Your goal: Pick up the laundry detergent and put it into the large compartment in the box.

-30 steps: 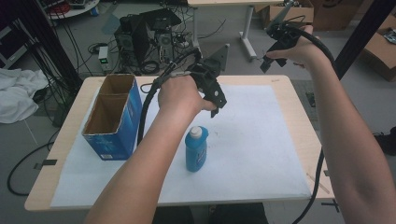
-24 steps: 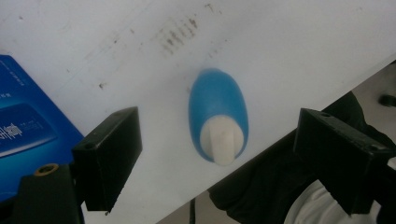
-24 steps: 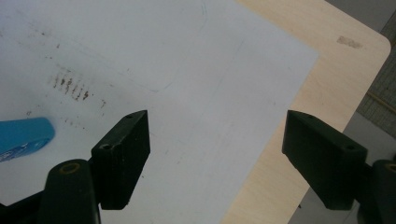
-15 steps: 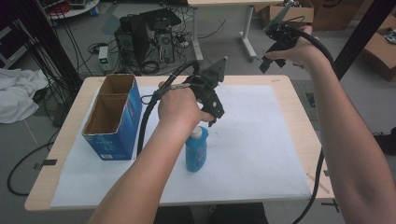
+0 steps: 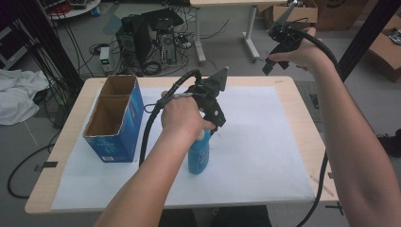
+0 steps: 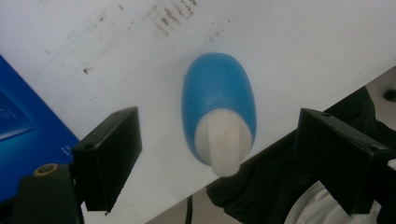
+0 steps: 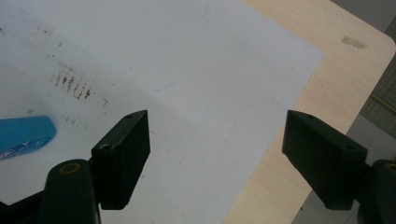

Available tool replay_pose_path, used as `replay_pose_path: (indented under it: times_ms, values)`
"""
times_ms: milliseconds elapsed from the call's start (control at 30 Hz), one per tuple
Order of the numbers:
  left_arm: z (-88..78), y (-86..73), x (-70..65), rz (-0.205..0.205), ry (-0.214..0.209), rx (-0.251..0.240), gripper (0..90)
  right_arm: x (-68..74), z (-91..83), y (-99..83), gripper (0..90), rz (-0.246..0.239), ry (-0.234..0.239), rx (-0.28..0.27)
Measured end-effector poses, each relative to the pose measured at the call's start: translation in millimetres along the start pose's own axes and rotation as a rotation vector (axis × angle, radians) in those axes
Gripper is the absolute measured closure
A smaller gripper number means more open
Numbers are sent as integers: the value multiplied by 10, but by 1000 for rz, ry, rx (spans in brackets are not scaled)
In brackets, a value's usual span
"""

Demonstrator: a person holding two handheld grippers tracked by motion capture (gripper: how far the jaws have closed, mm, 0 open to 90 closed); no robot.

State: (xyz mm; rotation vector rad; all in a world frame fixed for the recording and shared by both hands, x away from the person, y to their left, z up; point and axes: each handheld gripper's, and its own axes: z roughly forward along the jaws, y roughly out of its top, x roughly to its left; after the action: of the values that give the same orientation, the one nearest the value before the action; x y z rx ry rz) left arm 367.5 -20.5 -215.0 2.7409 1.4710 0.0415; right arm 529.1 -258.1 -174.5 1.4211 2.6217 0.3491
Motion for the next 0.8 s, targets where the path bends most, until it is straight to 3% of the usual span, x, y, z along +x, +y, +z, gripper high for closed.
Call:
replay_pose_path:
  times_ms: [667,800]
  values:
    - [230,-30,-12,3,-11,27,158,28,40,-3,238,-5,1,2]
    - [309,-35,-26,-12,-6,25,155,35,38,-3,238,-2,2,-1]
